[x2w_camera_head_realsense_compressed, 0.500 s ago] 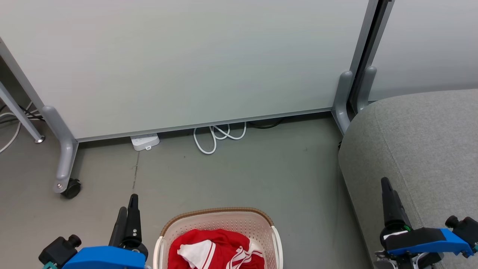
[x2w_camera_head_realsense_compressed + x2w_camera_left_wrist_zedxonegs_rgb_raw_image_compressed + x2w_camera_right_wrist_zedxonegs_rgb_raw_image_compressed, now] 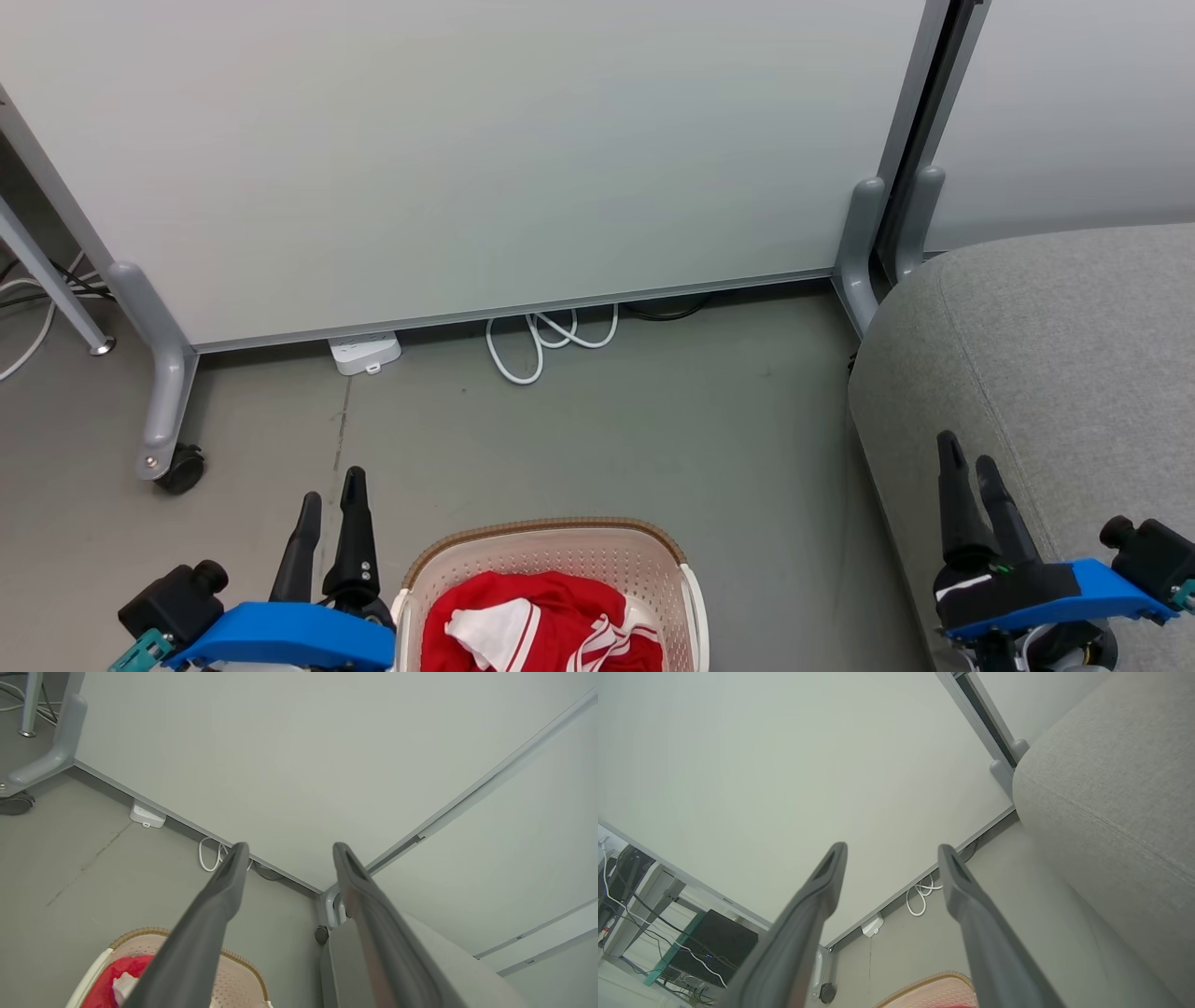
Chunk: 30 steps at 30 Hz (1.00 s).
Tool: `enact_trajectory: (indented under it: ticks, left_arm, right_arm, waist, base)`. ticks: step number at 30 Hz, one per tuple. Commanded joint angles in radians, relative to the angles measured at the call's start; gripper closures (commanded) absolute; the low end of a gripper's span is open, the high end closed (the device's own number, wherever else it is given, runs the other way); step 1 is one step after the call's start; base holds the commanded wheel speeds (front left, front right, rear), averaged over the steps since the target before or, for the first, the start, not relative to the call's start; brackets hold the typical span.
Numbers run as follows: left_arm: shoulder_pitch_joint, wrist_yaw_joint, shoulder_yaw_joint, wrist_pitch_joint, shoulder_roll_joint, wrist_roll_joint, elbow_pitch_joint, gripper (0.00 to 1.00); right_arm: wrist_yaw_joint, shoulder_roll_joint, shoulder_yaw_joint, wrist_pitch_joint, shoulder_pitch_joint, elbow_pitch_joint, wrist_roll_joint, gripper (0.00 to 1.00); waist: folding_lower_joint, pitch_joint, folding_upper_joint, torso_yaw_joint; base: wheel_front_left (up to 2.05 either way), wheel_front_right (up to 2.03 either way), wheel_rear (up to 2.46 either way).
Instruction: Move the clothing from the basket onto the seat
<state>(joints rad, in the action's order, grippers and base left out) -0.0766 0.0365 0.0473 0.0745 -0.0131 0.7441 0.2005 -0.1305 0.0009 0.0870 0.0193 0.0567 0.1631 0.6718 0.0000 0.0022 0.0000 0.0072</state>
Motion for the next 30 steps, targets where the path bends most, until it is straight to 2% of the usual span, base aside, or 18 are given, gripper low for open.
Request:
enact_trajectory:
  ticks: [1, 16, 30]
  left_arm:
    - [-0.027, -0.006, 0.008, 0.013, 0.009, -0.037, -0.016, 0.00]
    - [-0.027, -0.015, 0.046, 0.062, 0.020, -0.235, -0.016, 0.00]
    - [-0.033, -0.023, 0.079, 0.101, 0.024, -0.365, -0.004, 0.00]
  right_arm:
    - [0.000, -0.001, -0.006, 0.010, 0.006, -0.021, -0.040, 0.00]
    - [0.000, -0.001, -0.018, 0.024, -0.011, -0.055, -0.229, 0.00]
    - [0.000, -0.001, -0.018, 0.036, -0.022, -0.078, -0.383, 0.00]
  waist:
    - [0.0000, 0.000, 0.0000, 0.000]
    - [0.0000, -0.004, 0.0000, 0.003]
    - [0.0000, -0.003, 0.0000, 0.002]
  base:
    - [0.00, 0.00, 0.00]
    - [0.00, 0.00, 0.00]
    - [0.00, 0.00, 0.00]
